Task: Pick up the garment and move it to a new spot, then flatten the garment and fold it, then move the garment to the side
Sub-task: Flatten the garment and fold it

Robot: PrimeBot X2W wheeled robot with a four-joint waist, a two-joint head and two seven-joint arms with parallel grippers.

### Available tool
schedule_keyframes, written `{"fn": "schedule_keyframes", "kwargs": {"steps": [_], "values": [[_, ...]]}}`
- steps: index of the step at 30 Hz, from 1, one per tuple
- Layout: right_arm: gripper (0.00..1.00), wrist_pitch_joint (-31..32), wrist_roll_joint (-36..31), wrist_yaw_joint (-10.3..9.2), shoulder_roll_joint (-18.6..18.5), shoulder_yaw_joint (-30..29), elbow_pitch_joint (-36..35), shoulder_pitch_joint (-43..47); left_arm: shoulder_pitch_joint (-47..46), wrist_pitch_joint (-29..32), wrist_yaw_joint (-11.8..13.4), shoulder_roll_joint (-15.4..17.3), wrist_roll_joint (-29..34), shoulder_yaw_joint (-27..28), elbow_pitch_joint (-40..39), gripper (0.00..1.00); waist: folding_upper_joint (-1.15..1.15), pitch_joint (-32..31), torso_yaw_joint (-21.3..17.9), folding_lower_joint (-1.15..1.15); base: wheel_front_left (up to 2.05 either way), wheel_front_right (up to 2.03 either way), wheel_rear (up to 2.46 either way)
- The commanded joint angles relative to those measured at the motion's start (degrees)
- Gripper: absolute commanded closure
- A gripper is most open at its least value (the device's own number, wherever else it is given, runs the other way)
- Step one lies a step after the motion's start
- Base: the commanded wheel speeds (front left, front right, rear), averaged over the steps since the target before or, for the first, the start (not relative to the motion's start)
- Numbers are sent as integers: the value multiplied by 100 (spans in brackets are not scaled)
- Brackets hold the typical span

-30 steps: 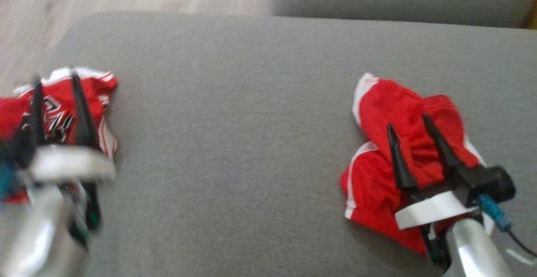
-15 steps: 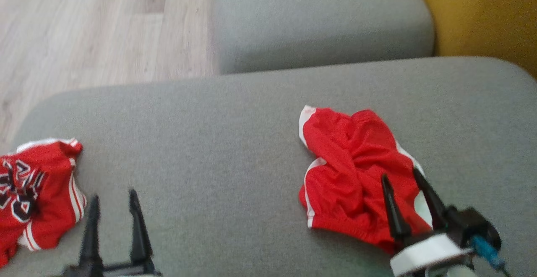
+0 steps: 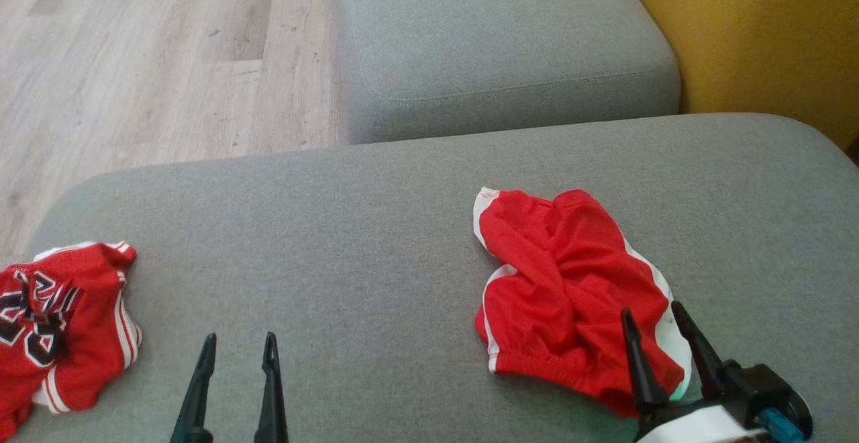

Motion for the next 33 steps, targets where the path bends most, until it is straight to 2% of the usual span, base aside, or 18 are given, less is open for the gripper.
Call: {"fn": "schedule_keyframes", "kwargs": {"steps": [1, 21, 33], "values": [[0, -21, -53, -4, -22, 127, -215, -112, -177, -30, 27, -51, 25, 126, -193, 0, 0, 0, 5, 0, 0, 0, 0], [0, -21, -26, -4, -11, 155, -184, -148, -153, -30, 79, -64, -81, 23, -76, 0, 0, 10, -18, 0, 0, 0, 0], [0, -21, -19, -4, -11, 211, -182, -217, -194, -30, 135, -65, -190, -87, -26, 0, 0, 53, -209, 0, 0, 0, 0]]}}
